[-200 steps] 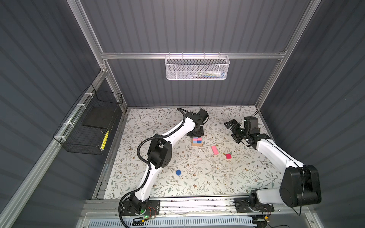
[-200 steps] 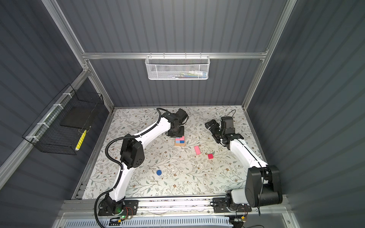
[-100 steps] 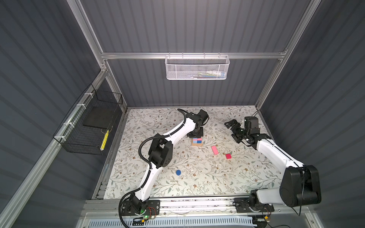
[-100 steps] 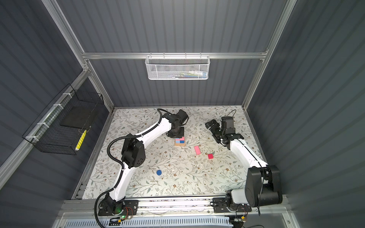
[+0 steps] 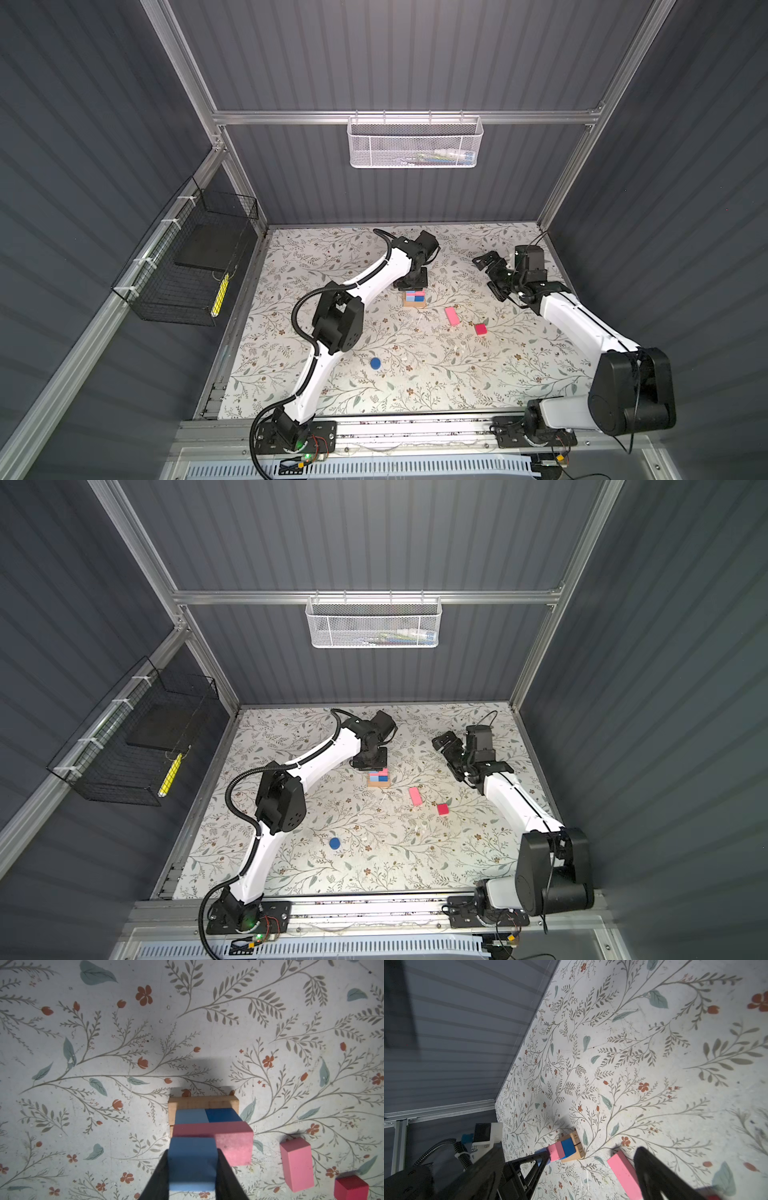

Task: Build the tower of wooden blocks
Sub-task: 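Set the light blue cube down on the pink block with the left gripper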

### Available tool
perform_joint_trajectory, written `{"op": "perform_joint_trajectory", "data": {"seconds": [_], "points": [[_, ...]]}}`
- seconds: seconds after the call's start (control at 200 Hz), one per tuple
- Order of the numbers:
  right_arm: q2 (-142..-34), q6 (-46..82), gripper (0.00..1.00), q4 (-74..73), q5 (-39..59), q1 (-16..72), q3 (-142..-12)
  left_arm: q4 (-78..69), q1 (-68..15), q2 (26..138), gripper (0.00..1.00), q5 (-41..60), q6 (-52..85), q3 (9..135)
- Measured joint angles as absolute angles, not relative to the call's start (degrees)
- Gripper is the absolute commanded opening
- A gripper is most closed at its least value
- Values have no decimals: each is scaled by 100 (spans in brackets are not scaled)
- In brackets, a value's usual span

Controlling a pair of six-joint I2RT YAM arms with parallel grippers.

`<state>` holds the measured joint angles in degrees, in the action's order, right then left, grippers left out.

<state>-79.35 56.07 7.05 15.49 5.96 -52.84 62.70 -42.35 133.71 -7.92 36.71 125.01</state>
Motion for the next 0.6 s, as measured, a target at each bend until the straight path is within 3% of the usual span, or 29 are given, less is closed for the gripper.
{"op": "perform_joint_trajectory", "data": {"seconds": [0.6], "points": [[-7935, 5607, 99, 692, 1570, 593, -5284, 6283, -4235, 13371, 37, -792, 3699, 12512]]}}
